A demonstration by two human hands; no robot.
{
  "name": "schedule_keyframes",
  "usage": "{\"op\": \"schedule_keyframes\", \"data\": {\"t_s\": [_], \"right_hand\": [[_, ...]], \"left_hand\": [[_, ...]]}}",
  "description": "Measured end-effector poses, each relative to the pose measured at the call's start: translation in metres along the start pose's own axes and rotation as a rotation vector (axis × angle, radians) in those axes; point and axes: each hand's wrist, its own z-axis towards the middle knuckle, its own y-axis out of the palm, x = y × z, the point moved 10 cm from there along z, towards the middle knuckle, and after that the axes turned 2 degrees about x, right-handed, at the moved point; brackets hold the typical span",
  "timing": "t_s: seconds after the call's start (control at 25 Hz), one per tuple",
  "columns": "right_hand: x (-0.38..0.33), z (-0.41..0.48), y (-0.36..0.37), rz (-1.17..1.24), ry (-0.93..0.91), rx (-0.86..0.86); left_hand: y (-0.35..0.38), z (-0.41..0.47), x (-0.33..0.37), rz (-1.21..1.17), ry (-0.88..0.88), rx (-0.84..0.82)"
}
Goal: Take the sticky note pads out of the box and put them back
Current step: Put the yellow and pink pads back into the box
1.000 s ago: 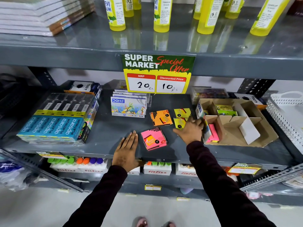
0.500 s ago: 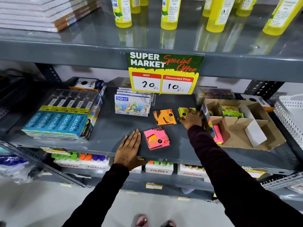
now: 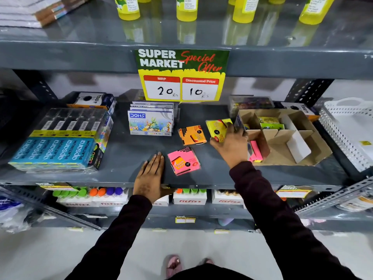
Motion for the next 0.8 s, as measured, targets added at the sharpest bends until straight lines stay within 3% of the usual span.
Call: {"op": "schedule_keyframes", "data": {"t_s": [0.24,0.44,0.6,0.8], "right_hand": [[0.118,-0.009,-0.052,0.054,0.303,0.111],[0.190,-0.010,-0.031,0.299,0.531,0.096],[0.205,-0.007,0.010,0.452,0.550,0.041],[0.208,-0.009,0.031,0.279,0.480,-0.017]], "left_hand": [[0.006,0.001,-0.002,0.018,0.007,-0.016],[0.008,0.001,-0.004,0.029,0.000,-0.026],[0.010,0.001,-0.004,0.053,0.006,-0.030],[0.008,0.002,-0.003,0.060,0.019,-0.004]]}}
